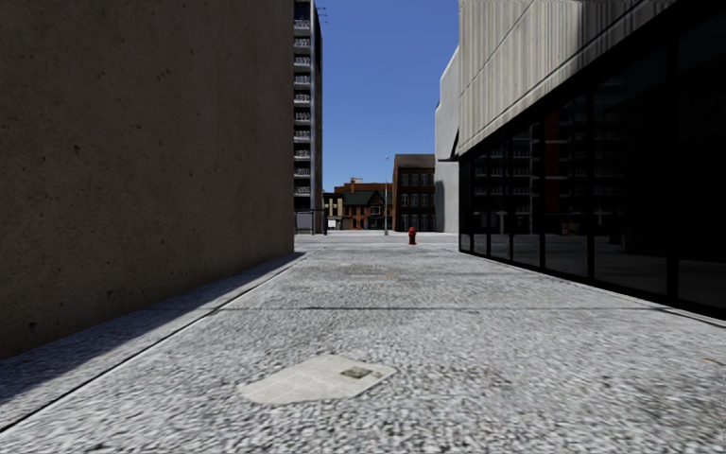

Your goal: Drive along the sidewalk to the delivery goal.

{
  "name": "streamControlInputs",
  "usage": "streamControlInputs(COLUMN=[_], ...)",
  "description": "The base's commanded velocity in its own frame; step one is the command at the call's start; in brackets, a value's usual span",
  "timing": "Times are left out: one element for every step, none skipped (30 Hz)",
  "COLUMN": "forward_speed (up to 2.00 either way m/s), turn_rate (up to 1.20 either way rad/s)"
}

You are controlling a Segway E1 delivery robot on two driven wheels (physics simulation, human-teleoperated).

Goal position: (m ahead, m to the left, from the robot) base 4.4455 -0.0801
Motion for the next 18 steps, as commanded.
streamControlInputs(forward_speed=[2.00, 2.00, 2.00, 2.00, 2.00, 2.00, 2.00, 2.00, 2.00, 2.00, 2.00, 2.00, 2.00, 2.00, 2.00, 2.00, 2.00, 2.00], turn_rate=[0.00, 0.00, 0.00, 0.00, 0.00, 0.00, 0.00, 0.00, 0.00, 0.00, 0.00, 0.00, 0.00, 0.00, 0.00, 0.00, 0.00, 0.00])
